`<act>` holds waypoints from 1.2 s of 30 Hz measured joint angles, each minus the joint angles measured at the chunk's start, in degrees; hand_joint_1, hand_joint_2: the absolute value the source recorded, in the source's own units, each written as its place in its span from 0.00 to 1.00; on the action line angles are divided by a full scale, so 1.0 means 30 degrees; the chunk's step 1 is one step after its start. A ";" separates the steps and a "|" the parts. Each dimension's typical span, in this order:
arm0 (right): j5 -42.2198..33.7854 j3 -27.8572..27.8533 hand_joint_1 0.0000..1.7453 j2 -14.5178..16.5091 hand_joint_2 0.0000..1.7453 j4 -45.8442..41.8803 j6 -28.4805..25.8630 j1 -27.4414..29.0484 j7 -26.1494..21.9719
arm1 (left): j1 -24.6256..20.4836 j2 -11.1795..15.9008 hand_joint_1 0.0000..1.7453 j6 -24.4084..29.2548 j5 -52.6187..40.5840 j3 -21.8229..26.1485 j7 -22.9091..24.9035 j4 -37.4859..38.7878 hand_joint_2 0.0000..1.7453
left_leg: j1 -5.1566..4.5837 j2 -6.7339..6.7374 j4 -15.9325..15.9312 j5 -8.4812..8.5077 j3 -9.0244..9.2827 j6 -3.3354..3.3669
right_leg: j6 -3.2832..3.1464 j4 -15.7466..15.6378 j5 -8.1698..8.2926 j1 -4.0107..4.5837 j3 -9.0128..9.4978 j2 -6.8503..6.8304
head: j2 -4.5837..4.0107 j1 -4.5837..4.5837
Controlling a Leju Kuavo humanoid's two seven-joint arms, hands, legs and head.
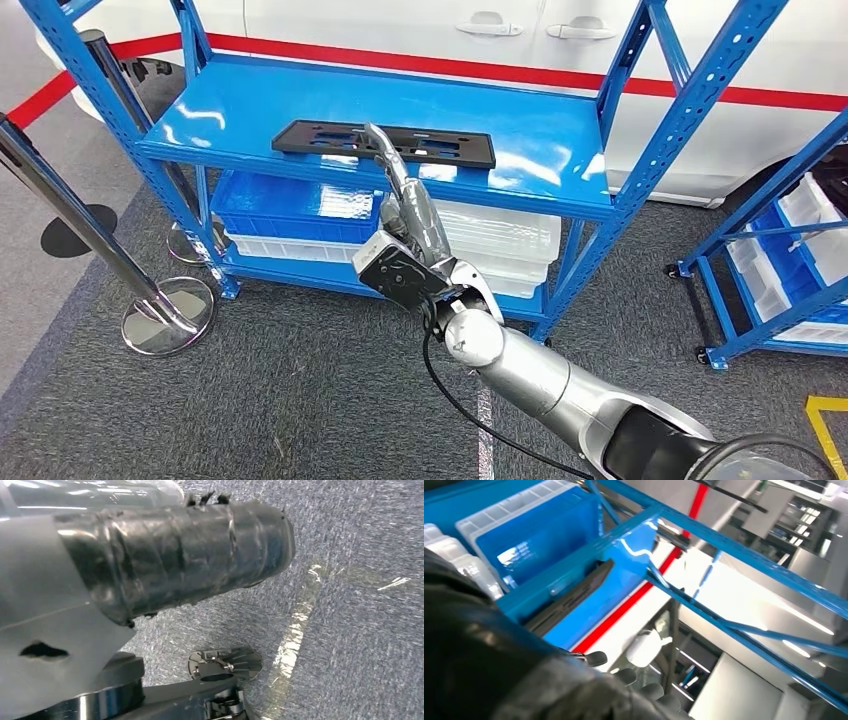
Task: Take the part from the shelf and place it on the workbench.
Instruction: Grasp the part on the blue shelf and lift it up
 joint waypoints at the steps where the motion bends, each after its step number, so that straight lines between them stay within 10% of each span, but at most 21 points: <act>1: -0.0007 0.0002 0.00 0.0002 0.00 0.0069 -0.0002 -0.0005 0.0009 | 0.0013 0.0000 0.00 -0.0009 -0.0015 -0.0004 0.0025 0.0002 0.00 | 0.0003 -0.0028 0.0021 -0.0140 0.0163 -0.0027 | -0.0019 -0.1028 0.0871 -0.0030 0.0263 -0.0015 | 0.0000 0.0000; 4: -0.0040 0.0011 0.00 0.0009 0.00 0.0215 0.0002 -0.0059 0.0013 | -0.0015 -0.0002 0.00 -0.0044 -0.0076 -0.0031 0.0051 0.0004 0.00 | -0.0063 -0.0080 0.0072 -0.0503 0.0462 -0.0238 | -0.0245 -0.4111 0.2316 0.0015 0.1498 -0.0045 | 0.0000 -0.0018; 9: 0.0004 0.0060 0.00 0.0007 0.00 0.0414 -0.0067 -0.0156 -0.0004 | -0.0064 -0.0002 0.00 -0.0047 -0.0120 -0.0160 0.0107 0.0004 0.00 | -0.0107 -0.0044 0.0378 -0.0933 0.0373 -0.0710 | -0.0743 -0.4962 0.2040 -0.0064 0.2056 -0.0016 | 0.0000 -0.0044; 14: 0.0025 0.0159 0.00 0.0027 0.00 0.0601 -0.0097 -0.0226 0.0005 | -0.0051 -0.0002 0.00 -0.0087 -0.0197 -0.0280 0.0178 0.0004 0.00 | 0.0006 0.0045 0.5183 -0.2229 -0.2556 -0.0982 | -0.1031 -0.5069 0.1712 -0.0104 0.2547 -0.0064 | 0.0000 -0.0071; 19: 0.0025 0.0195 0.00 0.0027 0.00 0.0712 -0.0158 -0.0261 0.0033 | -0.0057 -0.0002 0.00 -0.0095 -0.0262 -0.0313 0.0260 0.0004 0.00 | -0.0054 0.0056 0.0685 0.0776 -0.1091 -0.0790 | -0.0773 -0.5010 0.1181 -0.0049 0.3124 0.0006 | 0.0000 -0.0084; 25: 0.0033 0.0284 0.00 0.0027 0.00 0.0807 -0.0291 -0.0325 0.0051 | -0.0069 0.0000 0.00 -0.0109 -0.0268 -0.0342 0.0295 0.0018 0.00 | -0.0013 0.0004 -0.0274 0.0594 -0.0441 -0.0246 | -0.0181 -0.4318 0.0629 -0.0044 0.2852 -0.0025 | 0.0000 -0.0073; 29: 0.0226 0.0313 0.00 0.0047 0.00 0.0904 -0.0406 -0.0322 0.0093 | -0.0105 -0.0002 0.00 -0.0164 -0.0244 -0.0357 0.0341 0.0020 0.00 | -0.0017 0.0025 -0.0350 0.0377 -0.0153 0.0006 | -0.0050 -0.0058 -0.0609 -0.0043 0.0255 -0.0039 | 0.0000 -0.0053; 33: 0.1021 0.0572 0.00 0.0049 0.00 0.1197 -0.0470 -0.0521 0.0383 | -0.0060 -0.0007 0.00 -0.0228 -0.0262 -0.0372 0.0406 0.0033 0.00 | -0.0064 -0.0074 -0.0257 0.0009 0.0217 -0.0081 | -0.0271 -0.2991 0.1833 0.0003 0.1036 -0.0036 | 0.0000 -0.0055; 36: 0.1519 0.0871 0.00 0.0182 0.00 0.1399 -0.0402 -0.1054 0.0732 | -0.0161 -0.0016 0.00 -0.0321 -0.0326 -0.0435 0.0446 0.0033 0.00 | -0.0153 -0.0072 -0.0187 -0.0202 0.0246 -0.0297 | -0.0525 -0.4958 0.2232 0.0142 0.1914 -0.0021 | 0.0000 -0.0056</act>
